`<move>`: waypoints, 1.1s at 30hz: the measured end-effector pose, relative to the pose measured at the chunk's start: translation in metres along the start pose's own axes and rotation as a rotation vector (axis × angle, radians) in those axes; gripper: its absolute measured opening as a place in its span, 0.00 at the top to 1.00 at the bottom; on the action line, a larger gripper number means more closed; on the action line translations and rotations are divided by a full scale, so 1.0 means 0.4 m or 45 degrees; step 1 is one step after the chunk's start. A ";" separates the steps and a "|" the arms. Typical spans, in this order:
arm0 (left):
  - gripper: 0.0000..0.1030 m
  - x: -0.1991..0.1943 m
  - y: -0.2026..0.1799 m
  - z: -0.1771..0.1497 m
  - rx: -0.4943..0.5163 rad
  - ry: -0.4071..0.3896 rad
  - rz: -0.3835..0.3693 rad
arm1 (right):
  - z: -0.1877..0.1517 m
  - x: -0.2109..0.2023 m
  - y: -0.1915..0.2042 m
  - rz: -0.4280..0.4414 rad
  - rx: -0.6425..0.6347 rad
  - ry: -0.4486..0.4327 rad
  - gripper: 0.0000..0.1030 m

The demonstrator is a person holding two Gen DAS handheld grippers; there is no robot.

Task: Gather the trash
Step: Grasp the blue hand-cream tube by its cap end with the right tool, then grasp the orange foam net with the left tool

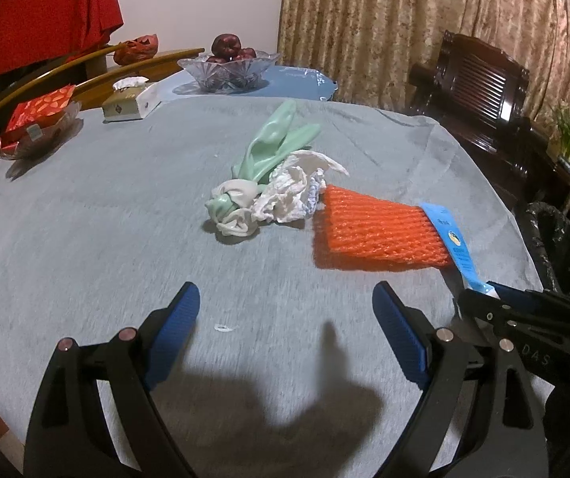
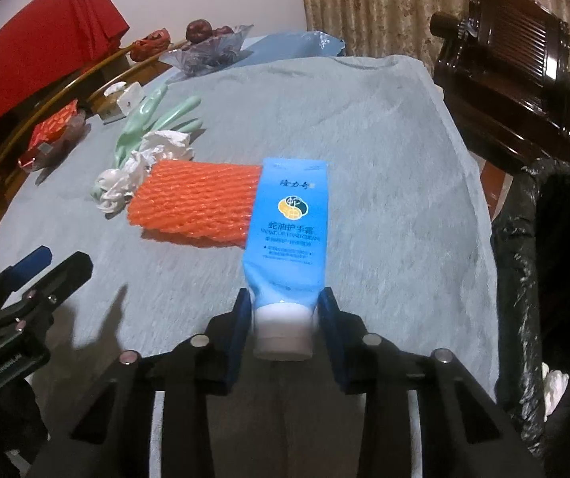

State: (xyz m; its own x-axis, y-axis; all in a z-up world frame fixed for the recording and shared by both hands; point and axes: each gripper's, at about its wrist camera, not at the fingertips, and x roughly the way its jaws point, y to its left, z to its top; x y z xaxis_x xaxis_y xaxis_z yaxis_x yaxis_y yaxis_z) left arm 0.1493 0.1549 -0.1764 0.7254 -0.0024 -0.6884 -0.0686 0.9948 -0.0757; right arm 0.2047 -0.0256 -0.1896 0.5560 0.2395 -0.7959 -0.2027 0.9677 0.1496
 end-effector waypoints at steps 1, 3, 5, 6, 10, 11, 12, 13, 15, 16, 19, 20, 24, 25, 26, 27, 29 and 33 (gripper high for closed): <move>0.16 0.001 0.000 0.001 0.001 0.001 0.000 | -0.001 -0.003 -0.002 -0.018 -0.010 -0.007 0.66; 0.16 0.004 -0.001 0.000 -0.001 0.004 -0.002 | -0.003 -0.013 -0.007 -0.041 -0.028 -0.024 0.66; 0.16 0.008 -0.002 0.000 -0.006 0.009 -0.004 | -0.003 -0.022 -0.016 -0.052 -0.028 -0.041 0.66; 0.16 0.010 -0.005 0.001 -0.008 0.011 -0.006 | -0.002 -0.028 -0.019 -0.068 -0.030 -0.057 0.66; 0.16 0.027 -0.019 0.016 -0.005 0.010 -0.027 | 0.010 -0.030 -0.031 -0.086 -0.031 -0.081 0.66; 0.16 0.033 -0.024 0.020 0.001 0.010 -0.032 | 0.013 -0.027 -0.034 -0.088 -0.029 -0.081 0.66; 0.17 0.041 -0.031 0.026 0.010 0.011 -0.038 | 0.017 -0.023 -0.037 -0.087 -0.025 -0.080 0.66; 0.17 0.049 -0.037 0.033 0.015 0.012 -0.045 | 0.020 -0.019 -0.043 -0.089 -0.017 -0.079 0.66; 0.17 0.063 -0.047 0.042 0.015 0.017 -0.060 | 0.026 -0.011 -0.052 -0.098 -0.009 -0.078 0.66; 0.17 0.071 -0.052 0.047 0.012 0.022 -0.067 | 0.030 -0.008 -0.056 -0.100 -0.008 -0.075 0.66; 0.17 0.105 -0.070 0.064 0.002 0.046 -0.106 | 0.040 0.006 -0.069 -0.102 0.000 -0.066 0.66; 0.17 0.111 -0.075 0.067 0.000 0.050 -0.117 | 0.042 0.009 -0.072 -0.101 0.001 -0.063 0.66; 0.20 0.149 -0.100 0.079 0.000 0.093 -0.164 | 0.047 0.024 -0.078 -0.100 0.005 -0.054 0.66; 0.24 0.162 -0.105 0.080 -0.006 0.114 -0.186 | 0.046 0.027 -0.078 -0.102 0.003 -0.055 0.66; 0.27 0.172 -0.109 0.081 -0.012 0.132 -0.202 | 0.046 0.028 -0.076 -0.104 -0.002 -0.057 0.66; 0.35 0.181 -0.112 0.081 -0.020 0.149 -0.220 | 0.045 0.028 -0.074 -0.107 -0.009 -0.059 0.66; 0.40 0.190 -0.119 0.082 -0.025 0.151 -0.225 | 0.044 0.029 -0.073 -0.107 -0.016 -0.060 0.66; 0.77 0.187 -0.140 0.082 0.017 0.144 -0.253 | 0.044 0.029 -0.076 -0.103 -0.018 -0.059 0.66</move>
State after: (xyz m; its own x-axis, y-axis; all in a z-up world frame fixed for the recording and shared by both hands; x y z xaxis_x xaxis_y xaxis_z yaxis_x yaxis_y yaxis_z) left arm 0.2299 0.1023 -0.1999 0.6424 -0.2091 -0.7373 0.0779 0.9749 -0.2086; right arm 0.2316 -0.0510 -0.1928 0.6075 0.1641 -0.7772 -0.1666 0.9830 0.0773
